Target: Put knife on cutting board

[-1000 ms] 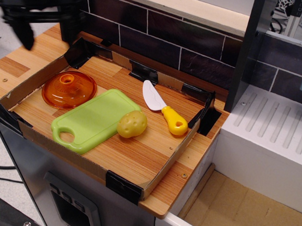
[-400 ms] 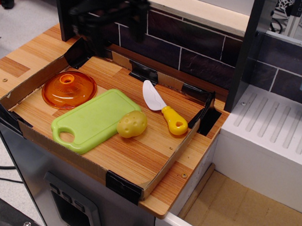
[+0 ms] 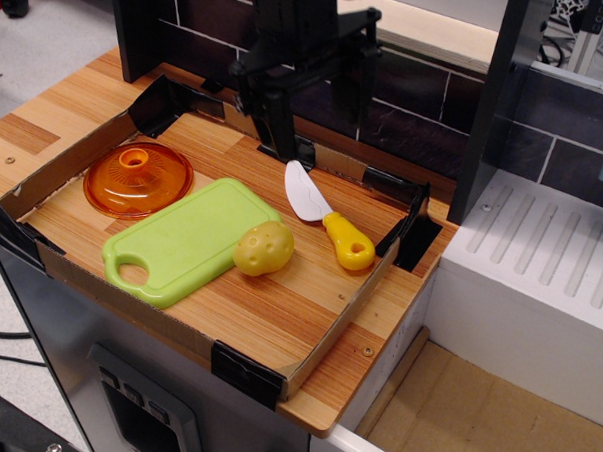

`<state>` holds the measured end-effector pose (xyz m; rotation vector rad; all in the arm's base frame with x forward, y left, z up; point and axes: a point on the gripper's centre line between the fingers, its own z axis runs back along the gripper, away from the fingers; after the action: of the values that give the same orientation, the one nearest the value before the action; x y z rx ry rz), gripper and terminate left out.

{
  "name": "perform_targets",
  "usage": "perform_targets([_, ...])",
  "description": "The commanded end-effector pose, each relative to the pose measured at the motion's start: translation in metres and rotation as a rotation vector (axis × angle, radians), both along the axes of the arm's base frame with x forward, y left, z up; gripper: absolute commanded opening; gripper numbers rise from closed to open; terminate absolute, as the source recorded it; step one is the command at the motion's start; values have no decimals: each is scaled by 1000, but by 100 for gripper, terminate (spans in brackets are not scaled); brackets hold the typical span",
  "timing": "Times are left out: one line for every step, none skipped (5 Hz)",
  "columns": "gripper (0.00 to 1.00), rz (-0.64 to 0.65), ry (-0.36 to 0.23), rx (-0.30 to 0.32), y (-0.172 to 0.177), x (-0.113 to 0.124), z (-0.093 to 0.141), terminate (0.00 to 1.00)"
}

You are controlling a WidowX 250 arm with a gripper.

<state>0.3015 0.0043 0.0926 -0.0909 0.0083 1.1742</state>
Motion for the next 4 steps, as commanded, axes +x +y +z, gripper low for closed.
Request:
perform_targets([100, 70, -56, -5, -17, 31, -11, 0])
perform_targets([100, 116, -77, -7, -20, 45, -26, 0])
perform_targets([100, 125, -91, 4, -20, 53, -38, 0])
perform_targets([100, 81, -86, 23, -20, 54, -45, 0])
